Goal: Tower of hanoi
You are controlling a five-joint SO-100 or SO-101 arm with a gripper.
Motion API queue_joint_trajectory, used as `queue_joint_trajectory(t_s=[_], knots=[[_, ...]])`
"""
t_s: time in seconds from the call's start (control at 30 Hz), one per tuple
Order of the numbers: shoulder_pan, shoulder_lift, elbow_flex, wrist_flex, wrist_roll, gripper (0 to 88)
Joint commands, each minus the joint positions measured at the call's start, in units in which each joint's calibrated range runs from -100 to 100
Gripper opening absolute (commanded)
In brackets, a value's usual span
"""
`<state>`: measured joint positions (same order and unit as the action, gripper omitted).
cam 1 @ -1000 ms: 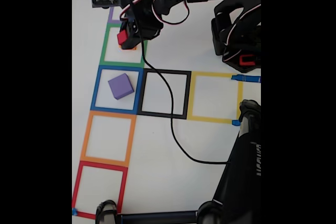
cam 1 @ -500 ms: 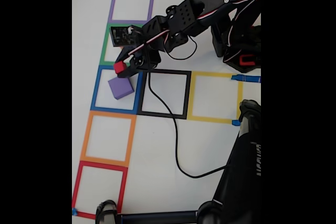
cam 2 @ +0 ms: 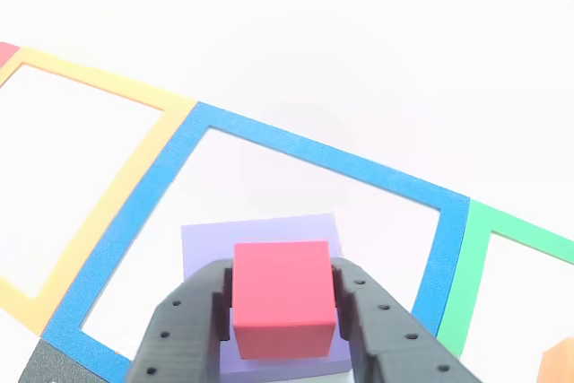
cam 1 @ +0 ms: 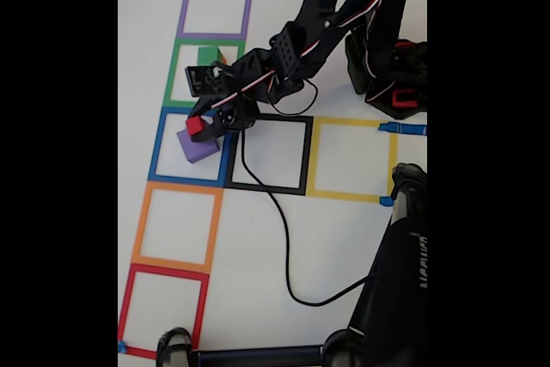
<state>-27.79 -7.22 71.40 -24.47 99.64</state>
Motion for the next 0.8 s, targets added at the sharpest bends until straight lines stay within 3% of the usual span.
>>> queue_joint_trajectory(t_s=[0.0,0.47,0.77], knots=[[-0.97,2.58,-2.68,-4.36,0.36,4.3],[-0.97,8.15,-5.95,-7.52,0.36,5.9],[0.28,9.44,-5.95,-8.89,0.36,20.1]])
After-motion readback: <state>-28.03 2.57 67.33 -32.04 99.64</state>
